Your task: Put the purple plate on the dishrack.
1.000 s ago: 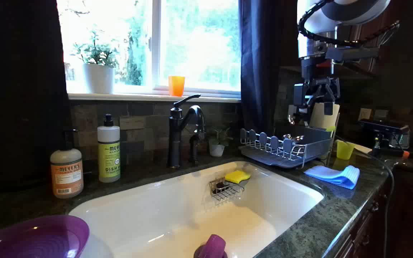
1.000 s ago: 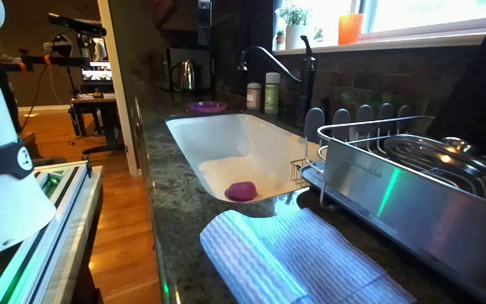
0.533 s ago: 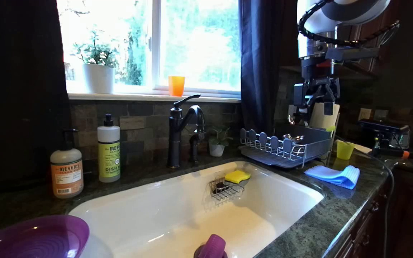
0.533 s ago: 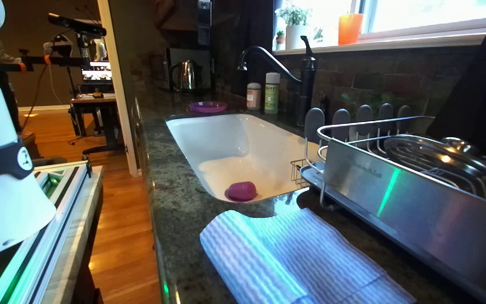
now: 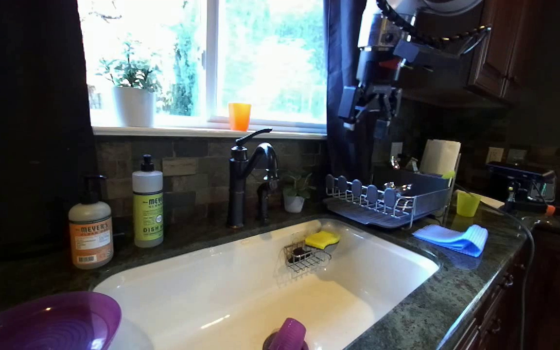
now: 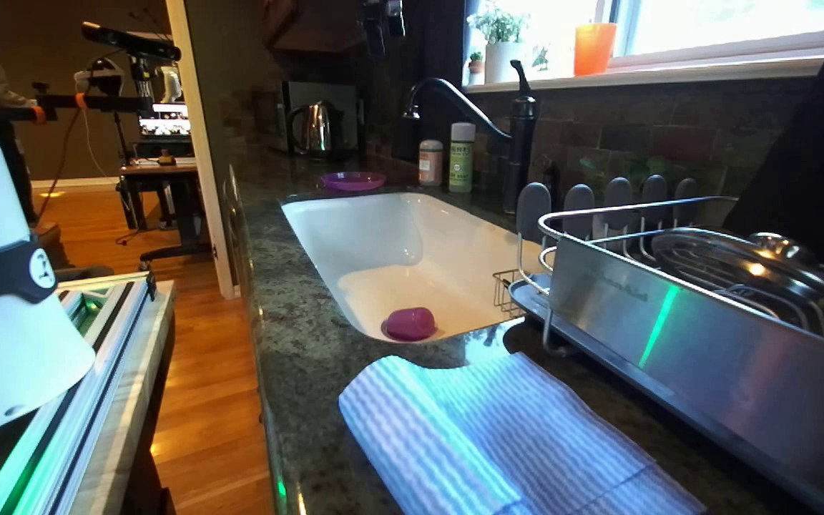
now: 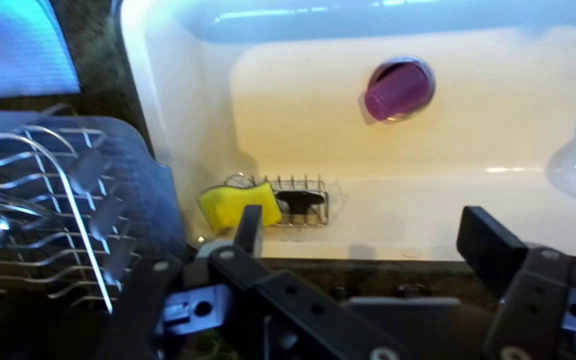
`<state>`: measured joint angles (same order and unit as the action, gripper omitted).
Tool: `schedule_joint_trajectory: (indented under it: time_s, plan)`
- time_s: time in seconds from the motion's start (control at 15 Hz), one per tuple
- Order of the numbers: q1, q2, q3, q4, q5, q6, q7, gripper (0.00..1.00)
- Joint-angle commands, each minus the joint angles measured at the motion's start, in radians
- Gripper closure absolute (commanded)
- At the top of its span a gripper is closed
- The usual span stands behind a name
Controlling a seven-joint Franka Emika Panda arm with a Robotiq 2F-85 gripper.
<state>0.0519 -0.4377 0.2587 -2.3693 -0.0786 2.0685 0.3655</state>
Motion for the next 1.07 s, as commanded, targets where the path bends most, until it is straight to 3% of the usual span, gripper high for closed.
schedule_joint_trajectory:
  time_s: [0.0,0.53,0.67,0.73,1.0]
  plan:
    - [0.069,0.192,0.056,0.179,-0.005,0.056,-0.025,0.00]
    - [0.229,0.472,0.097,0.423,0.023,0.129,-0.279,0.00]
    - [0.244,0.483,0.091,0.438,0.019,0.107,-0.369,0.00]
    - [0.246,0.463,0.083,0.409,0.001,0.130,-0.285,0.00]
    - [0.252,0.480,0.082,0.429,0.001,0.129,-0.344,0.00]
